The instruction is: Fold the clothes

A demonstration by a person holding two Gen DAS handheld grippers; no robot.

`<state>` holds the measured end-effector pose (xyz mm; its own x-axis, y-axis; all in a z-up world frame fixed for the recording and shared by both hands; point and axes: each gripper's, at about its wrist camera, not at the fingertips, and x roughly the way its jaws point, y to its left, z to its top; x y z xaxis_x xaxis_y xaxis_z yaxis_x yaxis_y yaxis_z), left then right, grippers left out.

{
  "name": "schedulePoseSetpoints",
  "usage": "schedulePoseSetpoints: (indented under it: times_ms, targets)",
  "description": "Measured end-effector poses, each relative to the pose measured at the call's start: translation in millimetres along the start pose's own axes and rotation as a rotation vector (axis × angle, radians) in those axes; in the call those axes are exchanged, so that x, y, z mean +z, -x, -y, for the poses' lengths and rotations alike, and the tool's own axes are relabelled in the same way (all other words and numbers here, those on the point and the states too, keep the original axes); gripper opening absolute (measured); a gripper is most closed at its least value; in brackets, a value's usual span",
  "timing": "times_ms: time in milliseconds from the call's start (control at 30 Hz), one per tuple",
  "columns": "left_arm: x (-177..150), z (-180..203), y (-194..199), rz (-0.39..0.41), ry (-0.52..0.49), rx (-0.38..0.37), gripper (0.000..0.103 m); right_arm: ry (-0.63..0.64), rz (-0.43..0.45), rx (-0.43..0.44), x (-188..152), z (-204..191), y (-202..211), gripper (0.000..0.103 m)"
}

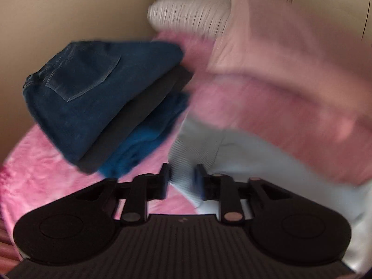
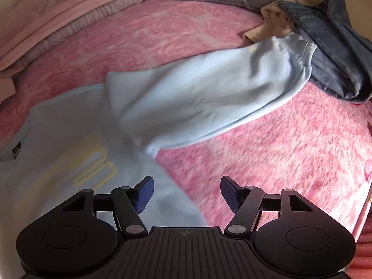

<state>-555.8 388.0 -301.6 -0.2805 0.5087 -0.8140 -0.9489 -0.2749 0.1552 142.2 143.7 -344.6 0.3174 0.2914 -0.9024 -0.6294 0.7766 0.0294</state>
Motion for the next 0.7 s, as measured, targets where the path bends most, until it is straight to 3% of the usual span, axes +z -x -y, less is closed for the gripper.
schedulePoseSetpoints:
  times_ms: [100,167,200,300,433,467,533,633,700]
  targets:
    - [-24.9,-5.0,-14.0,-0.073,0.054,-0.014,0.023,0.015,-0.026,0.014,-13.0,-6.8,-1.3,0.067]
    - [-44.9,-8.2,-15.8,-0.109,0.126,-0.064,0.032,0.028,-0.038,0.017,-21.3,-8.9,-1.2,0.067]
    - [-56.3,-12.6,-15.7,-0.126,0.204,-0.111,0.037,0.031,-0.042,0.017,-24.2,-8.6,-0.2,0.067]
    - [-86.4,-30.5,-24.8,-0.179,0.474,-0.213,0.037,0.031,-0.051,0.017,-30.7,-5.2,3.0,0.067]
    - [-109.5,-44.2,-40.1,-0.206,0.732,-0.264,0.034,0.021,-0.057,0.014,-34.9,-0.9,5.2,0.067]
    - [-109.9,-43.2,-45.3,-0.201,0.735,-0.265,0.006,0.020,-0.059,0.017,-36.0,-1.3,4.8,0.067]
    - [-104.5,-38.0,-43.8,-0.157,0.655,-0.256,0.004,0.029,-0.065,0.021,-38.2,-5.4,3.9,0.067]
    - [-91.5,-34.2,-13.9,0.026,0.448,-0.209,0.004,0.065,-0.063,0.034,-39.0,-13.8,4.7,0.067]
    - [-95.3,-33.4,-14.8,0.013,0.349,-0.173,0.007,0.090,-0.056,0.041,-38.8,-18.4,5.8,0.067]
